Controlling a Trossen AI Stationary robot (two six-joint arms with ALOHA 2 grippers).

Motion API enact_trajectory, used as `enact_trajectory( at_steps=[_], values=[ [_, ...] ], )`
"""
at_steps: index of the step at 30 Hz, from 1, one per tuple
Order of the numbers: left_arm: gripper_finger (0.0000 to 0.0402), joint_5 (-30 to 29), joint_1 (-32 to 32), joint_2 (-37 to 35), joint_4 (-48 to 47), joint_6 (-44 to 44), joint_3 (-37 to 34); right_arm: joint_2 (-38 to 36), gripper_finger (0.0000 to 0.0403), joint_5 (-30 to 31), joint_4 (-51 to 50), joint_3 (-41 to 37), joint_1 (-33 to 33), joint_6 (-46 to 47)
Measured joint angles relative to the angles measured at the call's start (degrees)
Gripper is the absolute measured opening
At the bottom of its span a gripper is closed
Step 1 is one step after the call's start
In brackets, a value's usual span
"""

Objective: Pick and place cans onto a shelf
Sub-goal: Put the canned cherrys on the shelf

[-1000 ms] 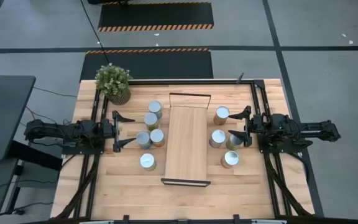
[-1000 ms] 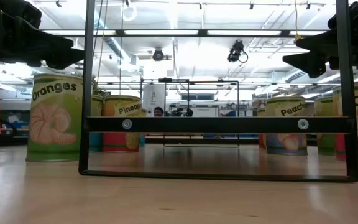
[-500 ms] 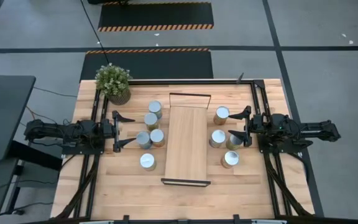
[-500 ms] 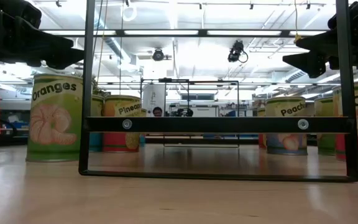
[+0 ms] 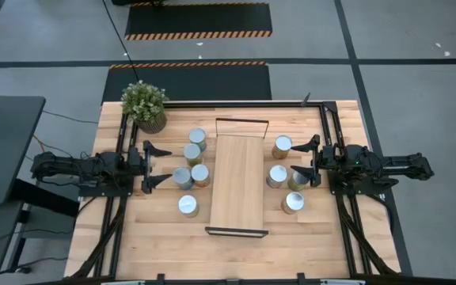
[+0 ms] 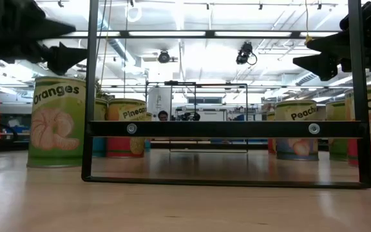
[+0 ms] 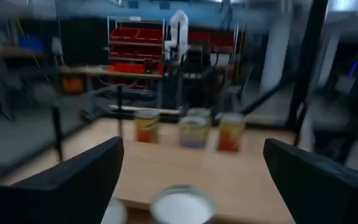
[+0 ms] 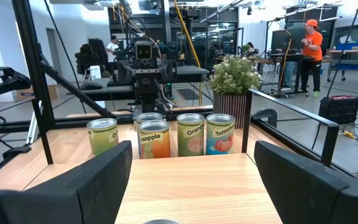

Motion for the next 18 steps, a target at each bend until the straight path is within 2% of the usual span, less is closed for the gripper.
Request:
enact_trajectory(
  at_steps=[6, 12, 18],
  values=[
    [0.0394, -0.01, 0.00, 0.01, 0.10, -12.71, 0.00, 0.00, 0.0346, 0.00, 0.06, -0.01, 0.00, -0.01],
    [0.0394, -1.23, 0.13, 0.01, 0.12, -9.33, 0.00, 0.00, 0.0346, 0.02, 0.07, -0.01, 0.01, -0.01],
    [0.0394, -3.29, 0.13, 0.01, 0.49, -10.02, 0.00, 0.00, 0.0346, 0.02, 0.07, -0.01, 0.01, 0.00]
  ],
)
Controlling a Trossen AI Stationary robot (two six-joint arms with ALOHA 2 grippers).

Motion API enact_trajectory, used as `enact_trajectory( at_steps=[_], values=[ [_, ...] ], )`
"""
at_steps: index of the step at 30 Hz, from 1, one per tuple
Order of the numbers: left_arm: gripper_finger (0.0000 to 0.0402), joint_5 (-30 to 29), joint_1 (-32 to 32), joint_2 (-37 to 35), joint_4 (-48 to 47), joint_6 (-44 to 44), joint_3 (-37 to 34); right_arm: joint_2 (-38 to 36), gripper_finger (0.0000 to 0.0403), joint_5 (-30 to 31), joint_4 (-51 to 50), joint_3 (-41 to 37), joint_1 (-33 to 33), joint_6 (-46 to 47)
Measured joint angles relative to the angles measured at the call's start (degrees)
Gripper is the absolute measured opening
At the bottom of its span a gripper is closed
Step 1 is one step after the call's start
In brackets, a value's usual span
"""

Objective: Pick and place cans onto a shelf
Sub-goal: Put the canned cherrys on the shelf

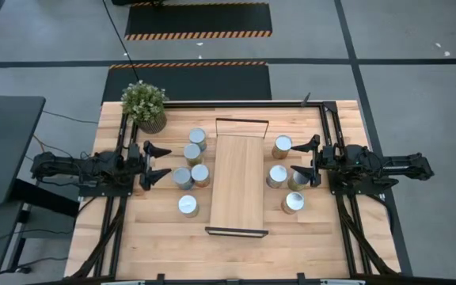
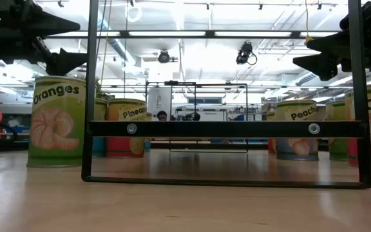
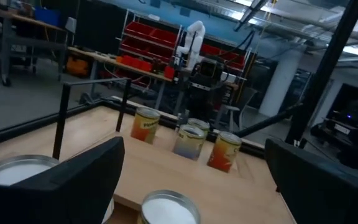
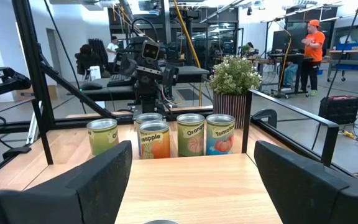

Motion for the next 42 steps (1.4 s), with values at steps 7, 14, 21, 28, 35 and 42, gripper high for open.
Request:
enact_trajectory(
  at_steps=[7, 14, 21, 28, 35, 42],
  values=[
    [0.0394, -1.29, 0.00, 0.00, -0.02, -0.94, 0.00, -0.01, 0.0346, -0.02, 1.48, 0.01, -0.01, 2.54],
    [0.0394, 0.37, 0.00, 0.02, -1.12, -0.57, 1.17, 0.07, 0.0346, 1.55, 6.11, 0.01, -0.01, -5.28],
    [0.0394, -2.82, 0.00, 2.25, -1.15, 1.42, 2.24, 0.13, 0.0346, 3.81, 11.08, 0.01, -0.01, -6.12],
    [0.0394, -7.27, 0.05, 9.32, -0.90, 0.60, 3.48, 0.20, 0.0346, 7.42, 12.54, 0.00, -1.30, -10.77],
    [0.0394, -6.08, 2.27, 16.83, -4.86, -2.55, 8.17, 3.38, 0.0346, 7.65, 16.17, 0.00, -6.79, -12.03],
    [0.0393, 0.05, 4.98, 23.59, -15.78, -6.61, 16.30, 10.32, 0.0346, 3.76, 17.07, 2.51, -11.98, -10.47]
  ],
)
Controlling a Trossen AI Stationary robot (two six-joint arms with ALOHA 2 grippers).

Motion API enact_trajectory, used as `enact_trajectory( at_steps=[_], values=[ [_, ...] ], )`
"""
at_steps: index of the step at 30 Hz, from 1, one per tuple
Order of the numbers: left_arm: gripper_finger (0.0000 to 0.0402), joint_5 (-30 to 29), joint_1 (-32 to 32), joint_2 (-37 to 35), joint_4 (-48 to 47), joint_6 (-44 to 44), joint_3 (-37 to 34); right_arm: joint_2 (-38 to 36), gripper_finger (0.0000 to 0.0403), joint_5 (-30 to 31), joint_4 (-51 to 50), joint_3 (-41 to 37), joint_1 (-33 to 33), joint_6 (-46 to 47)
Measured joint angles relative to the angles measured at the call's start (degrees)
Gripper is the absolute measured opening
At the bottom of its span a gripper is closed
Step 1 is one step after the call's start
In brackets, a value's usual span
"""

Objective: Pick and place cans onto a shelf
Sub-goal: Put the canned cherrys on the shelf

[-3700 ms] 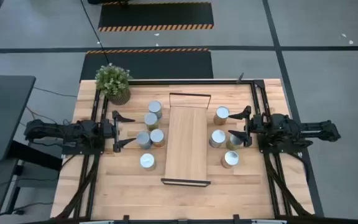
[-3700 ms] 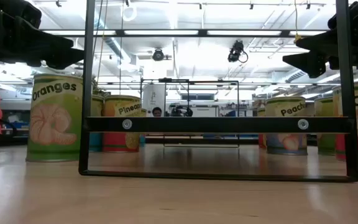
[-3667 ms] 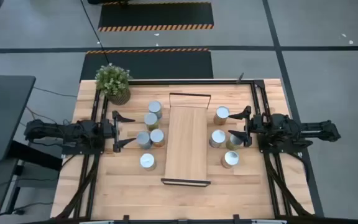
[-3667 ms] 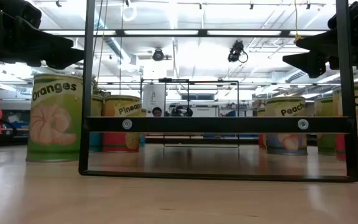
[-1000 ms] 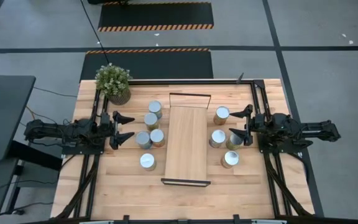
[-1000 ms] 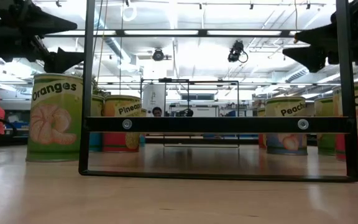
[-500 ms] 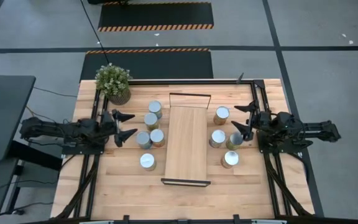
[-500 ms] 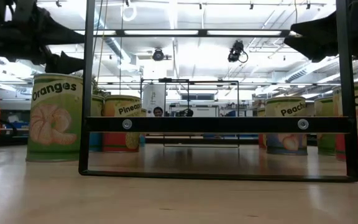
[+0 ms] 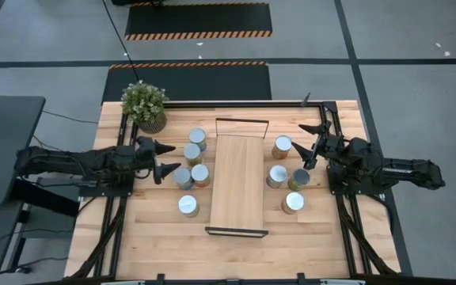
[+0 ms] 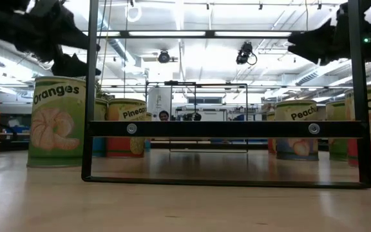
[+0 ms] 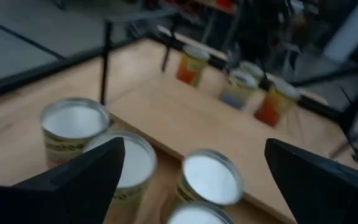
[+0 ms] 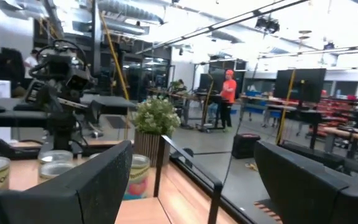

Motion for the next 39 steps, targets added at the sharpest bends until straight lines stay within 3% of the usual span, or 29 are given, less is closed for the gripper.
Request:
enact_trajectory(
  at_steps=[9, 15, 21, 27, 39],
  values=[
    [0.0386, 1.59, -3.08, 13.25, -17.98, -2.18, 13.35, 12.17, 0.0346, -4.27, 0.13, 6.44, -1.30, -0.32],
    [0.0386, 3.23, -6.68, 21.78, -29.09, -13.12, 18.19, 18.99, 0.0346, -4.27, 2.10, 8.46, -1.25, -0.79],
    [0.0386, 3.14, -10.31, 25.66, -40.15, -19.81, 24.25, 21.04, 0.0346, -4.31, 2.22, 9.30, -0.16, -3.44],
    [0.0386, 3.86, -13.22, 29.05, -42.65, -23.87, 24.98, 21.10, 0.0346, -4.35, 2.71, 9.31, -0.01, -4.70],
    [0.0386, 2.33, -13.61, 42.36, -43.75, -22.45, 24.94, 21.19, 0.0346, -5.97, 2.69, 9.31, 0.05, -4.85]
  ],
)
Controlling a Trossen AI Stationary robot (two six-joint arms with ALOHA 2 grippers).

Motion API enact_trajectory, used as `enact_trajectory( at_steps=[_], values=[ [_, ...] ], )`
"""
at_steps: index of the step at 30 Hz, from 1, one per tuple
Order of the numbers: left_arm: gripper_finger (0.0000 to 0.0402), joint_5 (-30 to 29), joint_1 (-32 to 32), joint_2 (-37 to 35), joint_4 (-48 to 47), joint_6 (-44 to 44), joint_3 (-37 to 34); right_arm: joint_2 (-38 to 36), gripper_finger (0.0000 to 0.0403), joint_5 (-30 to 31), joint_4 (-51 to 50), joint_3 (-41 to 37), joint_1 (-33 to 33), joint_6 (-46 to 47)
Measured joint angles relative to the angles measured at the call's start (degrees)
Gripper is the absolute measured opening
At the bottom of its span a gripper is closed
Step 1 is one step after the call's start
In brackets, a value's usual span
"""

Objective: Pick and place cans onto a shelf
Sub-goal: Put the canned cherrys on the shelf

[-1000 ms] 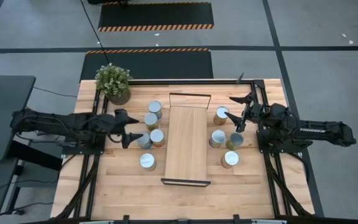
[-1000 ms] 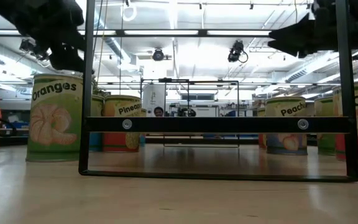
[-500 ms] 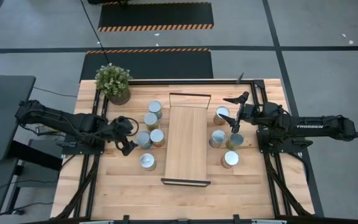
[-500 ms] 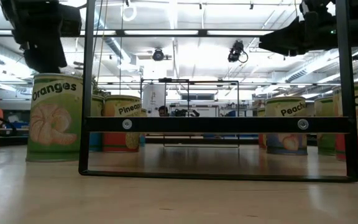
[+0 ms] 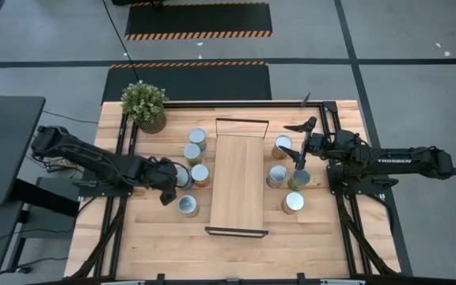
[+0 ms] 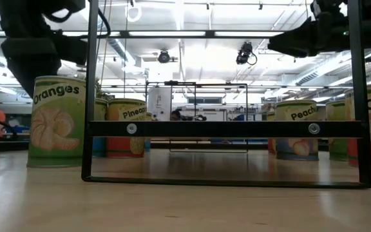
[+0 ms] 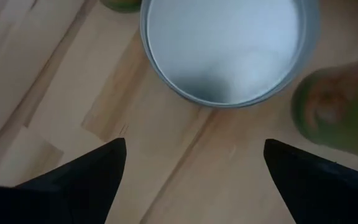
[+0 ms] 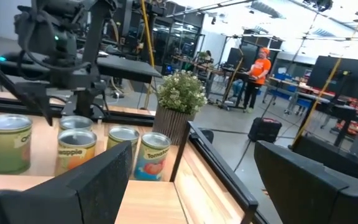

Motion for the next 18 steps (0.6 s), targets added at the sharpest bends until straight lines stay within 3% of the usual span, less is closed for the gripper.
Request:
enact_trajectory(
  at_steps=[12, 18],
  values=[
    [0.0386, 0.51, 4.08, 0.93, 7.97, 0.06, -0.02, 0.00, 0.0346, -0.77, 0.04, 0.00, 0.00, 0.51],
    [0.0386, -2.13, 4.52, 2.23, 8.51, 2.53, -0.07, 0.00, 0.0346, -0.81, 0.27, 0.00, 0.00, 0.51]
  ],
)
